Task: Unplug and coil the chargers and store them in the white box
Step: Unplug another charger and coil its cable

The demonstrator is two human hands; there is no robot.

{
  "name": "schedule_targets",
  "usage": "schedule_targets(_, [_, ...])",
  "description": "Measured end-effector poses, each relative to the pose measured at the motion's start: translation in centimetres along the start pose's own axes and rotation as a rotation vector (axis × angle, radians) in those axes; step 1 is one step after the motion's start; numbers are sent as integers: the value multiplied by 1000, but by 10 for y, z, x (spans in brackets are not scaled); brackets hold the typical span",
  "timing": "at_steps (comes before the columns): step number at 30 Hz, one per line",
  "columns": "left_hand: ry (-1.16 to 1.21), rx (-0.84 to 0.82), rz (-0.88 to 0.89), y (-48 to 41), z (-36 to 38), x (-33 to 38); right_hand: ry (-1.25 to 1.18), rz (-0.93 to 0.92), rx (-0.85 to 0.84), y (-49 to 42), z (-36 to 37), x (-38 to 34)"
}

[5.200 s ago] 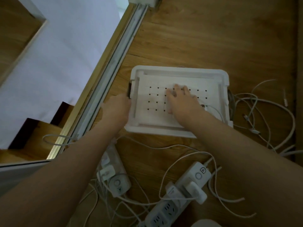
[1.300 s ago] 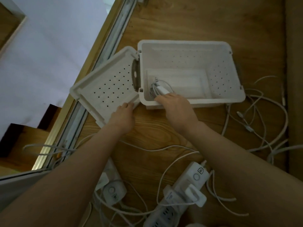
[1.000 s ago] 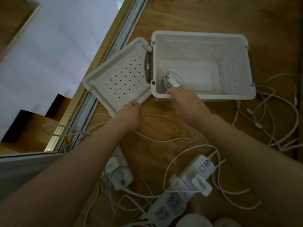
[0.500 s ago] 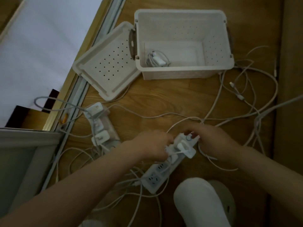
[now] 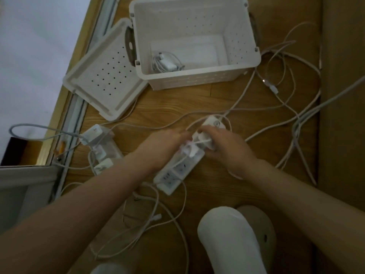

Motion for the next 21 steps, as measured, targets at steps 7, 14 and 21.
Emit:
schedule_targets(7, [572,63,-365,-13,-32,4,-334,150,228,-41,21,10])
schedule_targets(14, [144,133,-390,-18,-6,28,-695,190,416,-39,38,15])
schedule_targets(21, [225,254,-492,-28,-3,28,-628,190,400,-37,42,15])
Point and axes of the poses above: each hand's wrist, its own y-axis away from the middle knuckle, its own z-axis out of the palm, x = y × z, the point moved 1 cm from there along -y, towards the middle knuckle, and after that the axes turned 3 degrees about -x, right-handed, at the moved point
